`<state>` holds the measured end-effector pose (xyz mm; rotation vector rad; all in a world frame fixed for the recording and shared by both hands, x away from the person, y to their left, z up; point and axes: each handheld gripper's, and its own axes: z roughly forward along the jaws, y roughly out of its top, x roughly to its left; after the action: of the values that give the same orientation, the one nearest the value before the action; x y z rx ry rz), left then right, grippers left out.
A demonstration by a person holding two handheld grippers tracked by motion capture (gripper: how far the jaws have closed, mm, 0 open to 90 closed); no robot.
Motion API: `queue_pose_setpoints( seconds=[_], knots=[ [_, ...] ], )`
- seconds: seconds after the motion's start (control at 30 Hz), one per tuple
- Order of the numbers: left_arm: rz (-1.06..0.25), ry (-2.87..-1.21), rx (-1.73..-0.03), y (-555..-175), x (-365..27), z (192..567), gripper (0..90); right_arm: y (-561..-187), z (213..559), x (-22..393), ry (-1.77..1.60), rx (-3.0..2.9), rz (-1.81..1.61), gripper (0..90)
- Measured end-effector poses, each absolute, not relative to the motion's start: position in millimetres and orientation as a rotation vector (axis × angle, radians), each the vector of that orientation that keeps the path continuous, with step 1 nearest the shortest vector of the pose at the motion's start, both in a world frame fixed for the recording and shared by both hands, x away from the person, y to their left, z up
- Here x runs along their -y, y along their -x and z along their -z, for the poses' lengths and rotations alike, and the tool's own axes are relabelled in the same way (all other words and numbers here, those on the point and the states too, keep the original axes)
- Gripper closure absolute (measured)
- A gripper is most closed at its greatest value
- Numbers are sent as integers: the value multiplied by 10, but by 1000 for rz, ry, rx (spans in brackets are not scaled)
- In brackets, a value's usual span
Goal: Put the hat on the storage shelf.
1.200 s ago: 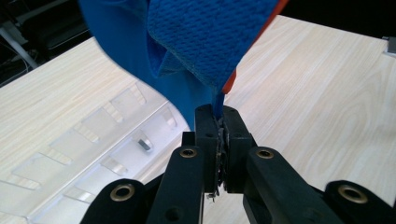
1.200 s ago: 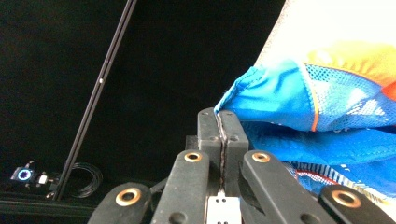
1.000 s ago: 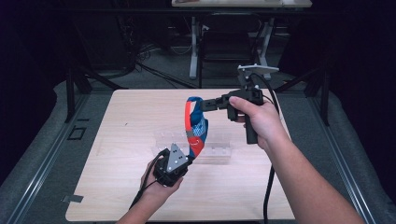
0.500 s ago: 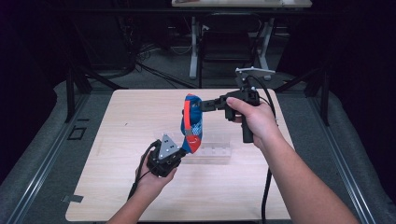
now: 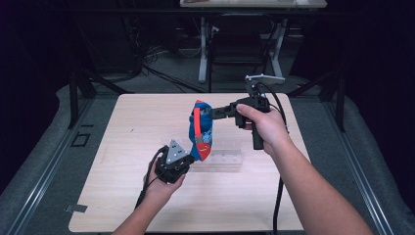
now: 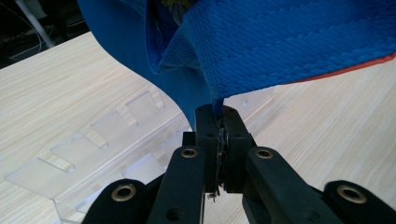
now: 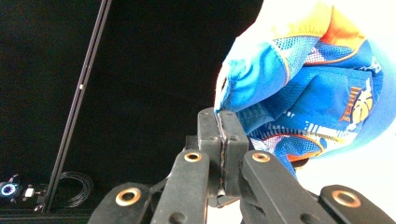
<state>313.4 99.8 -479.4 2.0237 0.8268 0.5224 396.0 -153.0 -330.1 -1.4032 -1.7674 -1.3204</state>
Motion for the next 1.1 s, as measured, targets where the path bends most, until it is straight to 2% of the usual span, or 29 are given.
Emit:
queue_pose_setpoints(
  seconds=[0.4,1.1],
  knots=[
    [-550,-2053,-844,-3107,-957,4917,882,-3982,3367,1503,1416,1772,1306,900],
    [-478,-2050,-899,-3142,-1068,5087,880,-4012,3583,1546,1478,1767,1274,899]
  ],
)
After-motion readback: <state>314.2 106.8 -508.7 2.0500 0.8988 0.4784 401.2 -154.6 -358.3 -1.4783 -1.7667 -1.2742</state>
